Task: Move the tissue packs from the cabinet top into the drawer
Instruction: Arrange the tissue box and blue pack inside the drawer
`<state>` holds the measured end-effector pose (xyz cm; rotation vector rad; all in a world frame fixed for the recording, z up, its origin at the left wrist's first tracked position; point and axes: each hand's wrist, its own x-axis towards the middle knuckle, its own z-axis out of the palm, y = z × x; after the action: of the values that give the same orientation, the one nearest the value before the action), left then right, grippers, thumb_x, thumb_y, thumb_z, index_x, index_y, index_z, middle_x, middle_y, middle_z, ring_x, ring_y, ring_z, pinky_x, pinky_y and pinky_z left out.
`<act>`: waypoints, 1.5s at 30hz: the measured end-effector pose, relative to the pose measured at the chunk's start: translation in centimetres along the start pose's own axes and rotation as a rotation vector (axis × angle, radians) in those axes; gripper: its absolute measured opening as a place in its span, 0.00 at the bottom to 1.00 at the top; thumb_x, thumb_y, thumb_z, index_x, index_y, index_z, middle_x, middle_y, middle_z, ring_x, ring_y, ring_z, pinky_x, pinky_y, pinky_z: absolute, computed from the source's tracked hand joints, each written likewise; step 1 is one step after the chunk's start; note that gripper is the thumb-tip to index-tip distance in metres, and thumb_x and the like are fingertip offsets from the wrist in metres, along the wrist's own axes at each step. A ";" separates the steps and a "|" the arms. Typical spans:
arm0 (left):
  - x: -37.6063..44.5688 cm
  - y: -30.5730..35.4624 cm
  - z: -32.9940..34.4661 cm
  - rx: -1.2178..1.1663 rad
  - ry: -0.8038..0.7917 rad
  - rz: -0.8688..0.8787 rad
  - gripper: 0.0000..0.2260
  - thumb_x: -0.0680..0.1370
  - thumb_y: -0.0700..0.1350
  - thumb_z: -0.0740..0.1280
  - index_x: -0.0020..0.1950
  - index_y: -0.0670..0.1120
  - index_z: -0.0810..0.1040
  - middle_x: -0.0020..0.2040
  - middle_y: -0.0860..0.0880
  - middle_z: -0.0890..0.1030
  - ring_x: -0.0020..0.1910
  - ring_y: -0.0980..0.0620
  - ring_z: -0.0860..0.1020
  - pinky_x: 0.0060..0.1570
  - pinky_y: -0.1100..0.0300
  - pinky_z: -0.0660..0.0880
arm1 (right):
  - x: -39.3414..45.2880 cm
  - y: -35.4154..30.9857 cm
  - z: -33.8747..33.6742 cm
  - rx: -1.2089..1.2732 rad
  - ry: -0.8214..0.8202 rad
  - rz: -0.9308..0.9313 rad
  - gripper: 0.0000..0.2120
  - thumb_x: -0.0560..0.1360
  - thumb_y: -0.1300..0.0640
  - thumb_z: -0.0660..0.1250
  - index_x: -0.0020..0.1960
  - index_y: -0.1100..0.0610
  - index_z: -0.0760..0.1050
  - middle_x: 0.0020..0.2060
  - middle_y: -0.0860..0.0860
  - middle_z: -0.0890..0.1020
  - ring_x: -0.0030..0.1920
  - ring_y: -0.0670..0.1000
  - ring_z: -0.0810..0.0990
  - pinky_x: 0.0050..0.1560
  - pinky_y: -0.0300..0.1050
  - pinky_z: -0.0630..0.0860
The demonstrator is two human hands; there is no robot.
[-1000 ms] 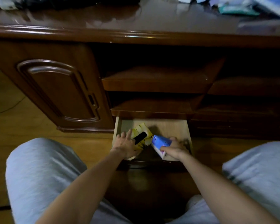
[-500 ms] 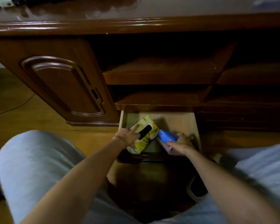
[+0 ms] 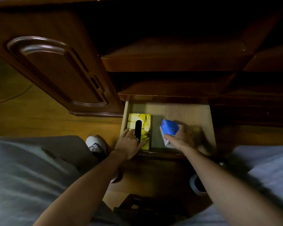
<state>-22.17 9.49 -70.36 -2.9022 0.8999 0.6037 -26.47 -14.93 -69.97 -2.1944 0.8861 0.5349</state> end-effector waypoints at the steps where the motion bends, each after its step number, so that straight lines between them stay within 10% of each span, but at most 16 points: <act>1: -0.4 -0.1 0.5 -0.004 0.027 -0.001 0.36 0.82 0.66 0.41 0.58 0.48 0.83 0.70 0.46 0.77 0.80 0.50 0.56 0.78 0.47 0.49 | 0.1 0.2 0.3 -0.012 -0.003 0.003 0.45 0.68 0.39 0.74 0.77 0.48 0.56 0.67 0.56 0.70 0.63 0.61 0.73 0.59 0.55 0.75; 8: -0.1 -0.1 1.3 0.047 0.198 -0.020 0.39 0.82 0.64 0.38 0.48 0.48 0.86 0.58 0.49 0.85 0.73 0.50 0.68 0.76 0.43 0.53 | 0.7 1.2 2.4 -0.036 -0.075 0.002 0.52 0.70 0.40 0.74 0.80 0.45 0.42 0.72 0.61 0.62 0.69 0.66 0.68 0.64 0.59 0.71; 16: -1.1 -0.6 4.3 -0.019 0.369 -0.040 0.21 0.84 0.57 0.52 0.65 0.50 0.79 0.68 0.49 0.78 0.72 0.48 0.68 0.76 0.50 0.50 | 3.5 0.1 3.0 0.115 -0.024 -0.068 0.45 0.74 0.48 0.74 0.81 0.45 0.48 0.76 0.58 0.64 0.70 0.64 0.71 0.64 0.60 0.74; 22: -1.1 -0.7 4.2 0.005 0.366 -0.002 0.23 0.82 0.56 0.52 0.55 0.49 0.86 0.67 0.48 0.79 0.72 0.46 0.69 0.77 0.46 0.56 | 4.6 -0.9 4.4 0.032 -0.251 -0.127 0.38 0.72 0.46 0.76 0.76 0.49 0.61 0.65 0.55 0.77 0.59 0.59 0.80 0.57 0.54 0.78; 31: -1.0 -0.7 3.9 0.009 0.348 -0.009 0.22 0.81 0.55 0.54 0.55 0.47 0.85 0.67 0.47 0.79 0.71 0.45 0.70 0.77 0.46 0.55 | 4.5 -1.3 4.1 0.017 -0.353 -0.097 0.43 0.75 0.51 0.72 0.80 0.41 0.50 0.66 0.52 0.74 0.54 0.56 0.80 0.44 0.53 0.81; 34: -1.2 -0.6 3.2 -0.050 0.283 -0.032 0.26 0.81 0.56 0.52 0.70 0.45 0.76 0.74 0.46 0.72 0.72 0.46 0.68 0.78 0.48 0.54 | 3.5 -1.1 3.1 0.067 -0.387 -0.020 0.46 0.78 0.56 0.67 0.80 0.37 0.37 0.57 0.54 0.78 0.47 0.54 0.78 0.41 0.48 0.75; 37: -1.1 -0.5 0.4 -0.116 0.256 -0.037 0.33 0.80 0.59 0.55 0.82 0.45 0.53 0.83 0.48 0.53 0.73 0.46 0.68 0.76 0.49 0.59 | 2.1 -1.8 0.9 0.027 -0.317 -0.057 0.45 0.79 0.60 0.65 0.82 0.49 0.37 0.70 0.59 0.73 0.60 0.58 0.79 0.48 0.45 0.73; 40: -0.1 -0.1 -5.5 -0.142 0.425 -0.022 0.33 0.81 0.57 0.59 0.81 0.46 0.52 0.82 0.46 0.57 0.73 0.45 0.69 0.73 0.50 0.64 | 0.4 -4.1 -3.4 0.040 -0.278 -0.195 0.36 0.81 0.57 0.66 0.82 0.51 0.51 0.76 0.56 0.67 0.72 0.57 0.71 0.61 0.46 0.70; 45: 0.7 1.3 -21.8 -0.129 0.936 0.139 0.28 0.78 0.49 0.64 0.77 0.44 0.64 0.75 0.43 0.68 0.73 0.42 0.68 0.74 0.48 0.63 | -5.1 -10.8 -15.1 0.287 0.366 -0.717 0.14 0.81 0.60 0.63 0.62 0.46 0.78 0.54 0.39 0.83 0.50 0.42 0.83 0.52 0.42 0.81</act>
<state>-14.64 4.63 -50.38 -3.2175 1.1354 -0.8189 -20.49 -18.21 -51.97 -2.1729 0.2666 -0.3256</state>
